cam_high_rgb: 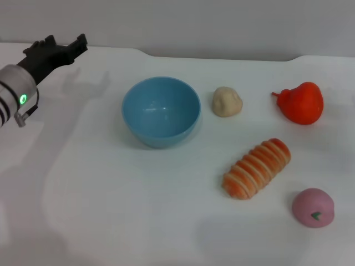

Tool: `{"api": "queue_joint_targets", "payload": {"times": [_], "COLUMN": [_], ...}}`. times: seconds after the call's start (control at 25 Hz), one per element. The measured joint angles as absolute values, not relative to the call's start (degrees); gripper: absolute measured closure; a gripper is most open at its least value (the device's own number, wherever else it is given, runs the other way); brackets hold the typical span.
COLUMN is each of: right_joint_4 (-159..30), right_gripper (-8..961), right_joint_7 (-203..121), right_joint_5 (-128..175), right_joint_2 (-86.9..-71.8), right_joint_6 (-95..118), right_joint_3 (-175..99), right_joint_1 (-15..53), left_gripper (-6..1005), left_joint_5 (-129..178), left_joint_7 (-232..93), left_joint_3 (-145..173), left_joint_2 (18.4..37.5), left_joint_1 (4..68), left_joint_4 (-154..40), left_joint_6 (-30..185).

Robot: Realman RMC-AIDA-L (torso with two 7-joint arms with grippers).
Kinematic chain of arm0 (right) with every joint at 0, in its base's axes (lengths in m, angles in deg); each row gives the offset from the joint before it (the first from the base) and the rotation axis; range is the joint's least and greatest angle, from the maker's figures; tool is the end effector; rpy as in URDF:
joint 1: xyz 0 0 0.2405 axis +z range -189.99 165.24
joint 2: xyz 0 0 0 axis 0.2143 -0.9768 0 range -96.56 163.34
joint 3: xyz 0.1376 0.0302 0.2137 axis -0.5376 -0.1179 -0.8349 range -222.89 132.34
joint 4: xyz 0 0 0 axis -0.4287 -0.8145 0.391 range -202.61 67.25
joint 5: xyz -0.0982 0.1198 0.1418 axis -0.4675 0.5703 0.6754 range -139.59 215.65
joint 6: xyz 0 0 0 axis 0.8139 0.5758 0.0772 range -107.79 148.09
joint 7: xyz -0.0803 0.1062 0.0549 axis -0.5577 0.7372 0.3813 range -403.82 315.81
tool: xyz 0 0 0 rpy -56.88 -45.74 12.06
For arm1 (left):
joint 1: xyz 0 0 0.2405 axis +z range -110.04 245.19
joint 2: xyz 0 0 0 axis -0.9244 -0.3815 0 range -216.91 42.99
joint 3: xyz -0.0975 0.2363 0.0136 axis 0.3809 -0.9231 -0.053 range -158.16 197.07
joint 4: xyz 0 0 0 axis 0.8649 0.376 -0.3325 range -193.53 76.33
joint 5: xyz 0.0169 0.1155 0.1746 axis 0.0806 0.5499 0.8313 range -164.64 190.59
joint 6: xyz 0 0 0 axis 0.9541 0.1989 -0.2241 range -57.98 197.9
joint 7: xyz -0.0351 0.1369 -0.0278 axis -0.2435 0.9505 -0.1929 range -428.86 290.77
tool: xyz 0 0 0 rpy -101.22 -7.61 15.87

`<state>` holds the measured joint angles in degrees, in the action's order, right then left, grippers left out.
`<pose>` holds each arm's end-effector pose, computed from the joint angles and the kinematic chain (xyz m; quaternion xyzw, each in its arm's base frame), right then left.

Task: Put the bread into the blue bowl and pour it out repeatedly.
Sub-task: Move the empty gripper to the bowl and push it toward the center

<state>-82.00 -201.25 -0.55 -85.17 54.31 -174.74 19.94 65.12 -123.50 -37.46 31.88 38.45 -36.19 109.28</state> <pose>0.3601 0.3959 0.0186 -0.7091 0.3252 0.1462 0.6083 -0.3314 0.3969 0.0145 -0.7197 -0.3819 -0.2676 0.5144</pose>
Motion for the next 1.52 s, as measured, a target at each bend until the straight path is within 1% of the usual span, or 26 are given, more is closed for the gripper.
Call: {"api": "queue_joint_targets", "payload": {"times": [0.12, 0.2, 0.32, 0.52, 0.96, 1.2, 1.52], "right_joint_4": [-82.0, -82.0, -82.0, -82.0, -81.57, -81.33, -81.29], "right_gripper": [412, 413, 413, 413, 412, 412, 413], "right_joint_7": [-201.25, -201.25, -201.25, -201.25, -201.25, -201.25, -201.24], "right_joint_5": [-0.55, -0.55, -0.55, -0.55, -0.45, -0.18, -0.11], "right_joint_2": [-85.18, -85.17, -85.17, -85.17, -85.18, -85.3, -85.35], "right_joint_6": [53.97, 53.88, 53.86, 53.82, 53.81, 53.8, 53.81], "right_joint_3": [-174.74, -174.74, -174.76, -174.9, -174.99, -175.0, -175.0], "right_joint_1": [20.07, 20.12, 20.13, 20.15, 20.31, 20.32, 20.52], "left_gripper": [172, 172, 172, 172, 171, 171, 172], "left_joint_5": [59.27, 50.8, 42.43, 35.35, 34.33, 34.21, 34.18], "left_joint_7": [-117.88, -109.19, -95.6, -78.89, -75.04, -75.07, -75.02], "left_joint_3": [-37.41, -37.16, -37.14, -37.14, -33.85, -33.54, -33.54], "left_joint_2": [31.86, 31.75, 32.08, 32.17, 32.13, 32.13, 32.13], "left_joint_1": [38.88, 39.62, 40.49, 40.18, 40.52, 39.36, 38.91], "left_joint_4": [-39.43, -44.24, -48.9, -56.81, -60.79, -60.9, -60.94], "left_joint_6": [113.3, 119.78, 127.2, 135.65, 134.37, 129.67, 129.07]}}
